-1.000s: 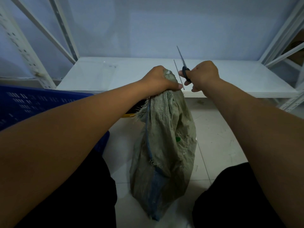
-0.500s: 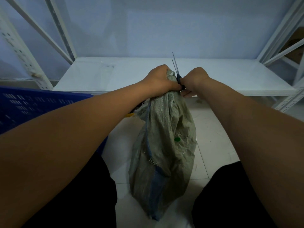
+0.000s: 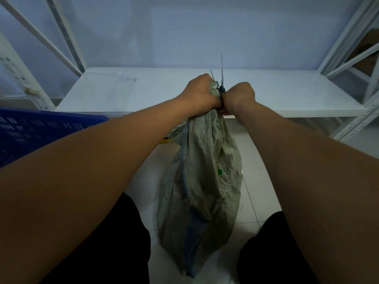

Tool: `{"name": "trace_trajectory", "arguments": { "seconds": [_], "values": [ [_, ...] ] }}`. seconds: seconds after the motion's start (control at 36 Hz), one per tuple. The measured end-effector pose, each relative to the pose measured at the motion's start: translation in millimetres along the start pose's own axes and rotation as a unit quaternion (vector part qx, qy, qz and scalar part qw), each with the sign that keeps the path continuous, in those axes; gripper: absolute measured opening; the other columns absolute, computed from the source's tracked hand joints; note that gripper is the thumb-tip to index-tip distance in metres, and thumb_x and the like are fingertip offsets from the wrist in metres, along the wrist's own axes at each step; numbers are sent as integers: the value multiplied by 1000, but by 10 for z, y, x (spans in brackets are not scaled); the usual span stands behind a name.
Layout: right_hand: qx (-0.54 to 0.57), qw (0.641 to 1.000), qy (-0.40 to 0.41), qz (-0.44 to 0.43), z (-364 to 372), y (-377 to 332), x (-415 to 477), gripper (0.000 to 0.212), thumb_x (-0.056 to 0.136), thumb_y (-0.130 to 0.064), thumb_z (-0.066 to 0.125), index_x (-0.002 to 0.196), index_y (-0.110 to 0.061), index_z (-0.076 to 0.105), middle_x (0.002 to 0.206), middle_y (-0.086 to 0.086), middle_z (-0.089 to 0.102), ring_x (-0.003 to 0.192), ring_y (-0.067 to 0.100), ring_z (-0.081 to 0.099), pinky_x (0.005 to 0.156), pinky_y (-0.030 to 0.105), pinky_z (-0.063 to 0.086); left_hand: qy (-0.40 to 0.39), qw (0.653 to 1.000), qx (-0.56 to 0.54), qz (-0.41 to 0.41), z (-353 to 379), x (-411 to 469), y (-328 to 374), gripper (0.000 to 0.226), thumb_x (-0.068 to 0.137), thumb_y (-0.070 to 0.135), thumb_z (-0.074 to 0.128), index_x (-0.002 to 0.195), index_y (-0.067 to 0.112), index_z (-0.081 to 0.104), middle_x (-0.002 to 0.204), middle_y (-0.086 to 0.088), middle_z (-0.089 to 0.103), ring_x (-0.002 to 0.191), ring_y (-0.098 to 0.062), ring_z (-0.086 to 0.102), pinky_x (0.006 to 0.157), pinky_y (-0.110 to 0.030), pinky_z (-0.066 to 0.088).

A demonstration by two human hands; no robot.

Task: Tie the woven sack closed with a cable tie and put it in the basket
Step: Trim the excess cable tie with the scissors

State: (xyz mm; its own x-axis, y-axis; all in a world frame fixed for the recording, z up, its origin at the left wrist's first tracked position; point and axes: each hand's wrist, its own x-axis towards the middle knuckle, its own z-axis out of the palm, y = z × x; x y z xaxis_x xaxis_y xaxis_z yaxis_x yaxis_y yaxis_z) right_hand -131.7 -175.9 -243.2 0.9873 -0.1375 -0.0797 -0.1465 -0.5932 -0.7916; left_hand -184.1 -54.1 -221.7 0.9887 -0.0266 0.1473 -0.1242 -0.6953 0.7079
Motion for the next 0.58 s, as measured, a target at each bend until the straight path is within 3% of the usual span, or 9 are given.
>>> {"name": "trace_trajectory", "arguments": {
  "seconds": [0.08, 0.17, 0.25, 0.36, 0.42, 0.5, 0.58],
  "values": [
    [11, 1000, 5, 6, 53, 113, 112, 14, 85, -8, 65, 74, -4, 57, 91, 23, 74, 79, 37, 74, 70, 51, 64, -10, 1000, 8, 0, 58, 24, -5, 47, 72, 21, 78, 112, 11, 56, 106, -3, 57, 93, -18, 55, 72, -26, 42],
    [26, 999, 18, 4, 56, 197, 154, 21, 79, -9, 69, 91, 9, 68, 87, 25, 72, 77, 40, 73, 70, 56, 63, -22, 1000, 10, 3, 103, 45, 5, 41, 74, 19, 76, 110, 10, 56, 104, -3, 56, 92, -17, 54, 69, -25, 42],
    [39, 999, 34, -5, 9, 228, 106, 27, 78, -13, 72, 91, 10, 69, 84, 26, 71, 75, 41, 73, 68, 57, 62, -23, 1000, 12, 11, 144, 73, 39, 24, 78, 13, 71, 94, 12, 53, 96, -4, 56, 85, -16, 53, 68, -26, 42],
    [47, 998, 40, -10, -96, 215, -28, 34, 79, -22, 81, 91, 8, 72, 80, 21, 74, 65, 36, 74, 63, 51, 63, -10, 999, -30, -14, 181, 114, 12, 31, 77, 16, 72, 102, 11, 54, 91, 1, 55, 84, -14, 53, 67, -23, 43],
    [26, 999, 34, -20, -132, 227, -37, 38, 79, -25, 84, 91, 9, 71, 81, 19, 75, 62, 31, 75, 65, 49, 63, -12, 998, -44, -31, 187, 120, -27, 38, 73, 18, 75, 105, 11, 56, 98, -2, 59, 90, -17, 58, 76, -28, 49],
    [-28, 998, 32, -45, -174, 244, -18, 32, 81, -29, 83, 81, -2, 65, 83, 18, 76, 67, 29, 75, 69, 44, 64, -26, 998, -52, -36, 217, 109, -82, 45, 69, 23, 80, 107, 12, 58, 107, -6, 63, 97, -20, 61, 89, -39, 53],
    [-82, 995, 27, -55, -167, 297, 4, 33, 83, -31, 80, 86, 1, 72, 84, 15, 75, 74, 29, 75, 71, 41, 63, -31, 998, -47, -23, 266, 83, -111, 49, 69, 27, 81, 110, 10, 58, 107, -5, 63, 97, -20, 61, 88, -39, 52]
  ]
}}
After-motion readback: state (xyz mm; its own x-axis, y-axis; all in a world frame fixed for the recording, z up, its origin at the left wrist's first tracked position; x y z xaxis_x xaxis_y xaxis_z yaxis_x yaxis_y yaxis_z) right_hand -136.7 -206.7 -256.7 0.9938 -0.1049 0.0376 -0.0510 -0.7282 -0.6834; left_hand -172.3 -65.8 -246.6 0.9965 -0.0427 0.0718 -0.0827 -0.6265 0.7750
